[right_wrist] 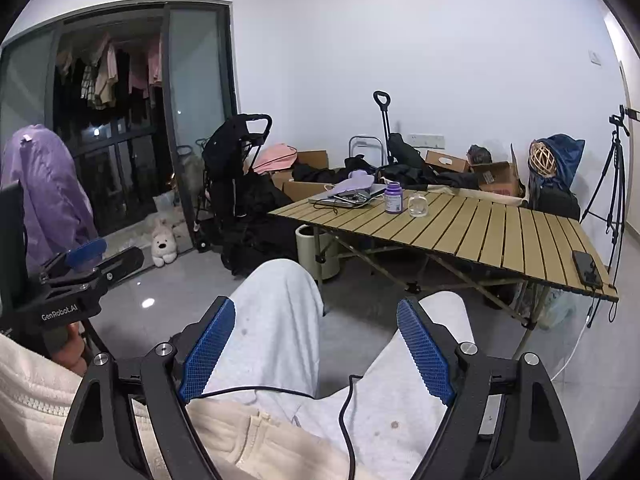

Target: Organize rigid objects

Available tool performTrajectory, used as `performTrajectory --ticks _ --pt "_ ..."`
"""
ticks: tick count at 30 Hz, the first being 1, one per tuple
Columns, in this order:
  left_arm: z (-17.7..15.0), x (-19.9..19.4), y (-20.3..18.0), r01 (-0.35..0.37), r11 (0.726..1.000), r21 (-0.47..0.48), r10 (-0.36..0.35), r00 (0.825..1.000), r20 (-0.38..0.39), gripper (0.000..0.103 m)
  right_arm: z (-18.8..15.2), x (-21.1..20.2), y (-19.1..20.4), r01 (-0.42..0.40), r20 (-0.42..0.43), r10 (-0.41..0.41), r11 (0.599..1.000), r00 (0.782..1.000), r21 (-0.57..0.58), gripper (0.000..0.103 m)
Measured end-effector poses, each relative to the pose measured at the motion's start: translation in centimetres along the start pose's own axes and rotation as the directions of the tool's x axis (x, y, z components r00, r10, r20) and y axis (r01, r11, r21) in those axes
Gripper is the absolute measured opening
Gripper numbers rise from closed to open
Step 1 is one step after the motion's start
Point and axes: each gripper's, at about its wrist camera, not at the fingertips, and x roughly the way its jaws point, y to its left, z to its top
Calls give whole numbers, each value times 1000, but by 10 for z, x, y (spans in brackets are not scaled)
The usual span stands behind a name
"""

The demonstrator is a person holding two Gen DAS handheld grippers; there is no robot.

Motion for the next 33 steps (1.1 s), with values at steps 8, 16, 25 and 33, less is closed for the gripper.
performTrajectory --ticks 8,16,25,33 --pt "-2 0 0 3 1000 -3 -3 1000 -5 103 2 1 0 -4 -5 4 1000 1000 -1 88" --pt "-2 -1 -3 1 1000 -5 -1 1000 -6 103 2 1 -1 -6 -6 6 1000 1000 0 88" --pt "-2 -1 -3 7 1000 -4 -7 1000 -11 103 2 2 1 -12 -9 12 1000 1000 -2 88" --pt "-2 -1 -1 7 1000 -4 -7 1000 -11 103 1 3 1 -15 -11 15 1000 1000 -1 88"
